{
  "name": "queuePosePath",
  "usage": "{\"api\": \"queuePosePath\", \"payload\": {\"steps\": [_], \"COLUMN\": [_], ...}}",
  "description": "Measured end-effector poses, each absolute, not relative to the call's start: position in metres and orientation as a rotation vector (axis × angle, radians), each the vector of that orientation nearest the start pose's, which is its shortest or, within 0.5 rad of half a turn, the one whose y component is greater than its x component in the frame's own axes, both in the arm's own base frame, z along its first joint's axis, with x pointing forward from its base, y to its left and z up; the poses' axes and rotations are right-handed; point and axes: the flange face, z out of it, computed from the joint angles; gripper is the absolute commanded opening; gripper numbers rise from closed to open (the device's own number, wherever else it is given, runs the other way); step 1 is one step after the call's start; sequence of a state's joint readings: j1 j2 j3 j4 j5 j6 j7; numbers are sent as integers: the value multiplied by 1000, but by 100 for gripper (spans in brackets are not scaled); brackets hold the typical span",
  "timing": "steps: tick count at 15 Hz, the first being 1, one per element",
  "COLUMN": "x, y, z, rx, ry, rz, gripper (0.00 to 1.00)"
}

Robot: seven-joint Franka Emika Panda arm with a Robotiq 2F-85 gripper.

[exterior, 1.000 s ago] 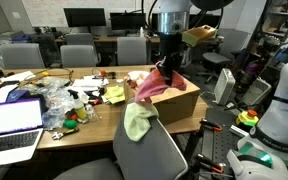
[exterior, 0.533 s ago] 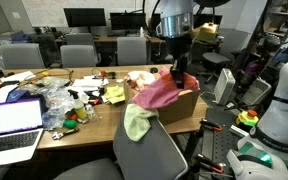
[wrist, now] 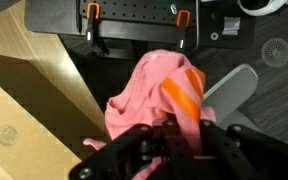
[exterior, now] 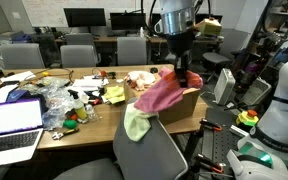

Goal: Pick up the clothes on top of the box and put them on the head rest of the chair

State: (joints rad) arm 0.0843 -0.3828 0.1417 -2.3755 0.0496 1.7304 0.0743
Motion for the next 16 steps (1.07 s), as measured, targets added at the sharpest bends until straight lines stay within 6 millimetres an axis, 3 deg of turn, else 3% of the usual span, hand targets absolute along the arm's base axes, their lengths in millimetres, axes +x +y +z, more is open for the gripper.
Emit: {"api": "queuePosePath", "payload": {"steps": [7,11,16], "x": [400,394,382], "y": [128,141,141], "z": [458,454,446], "rx": [-3140,-3165,-3204], "ry": [-26,-59,-121], "rz": [193,208,338], "gripper": [4,4,4]}}
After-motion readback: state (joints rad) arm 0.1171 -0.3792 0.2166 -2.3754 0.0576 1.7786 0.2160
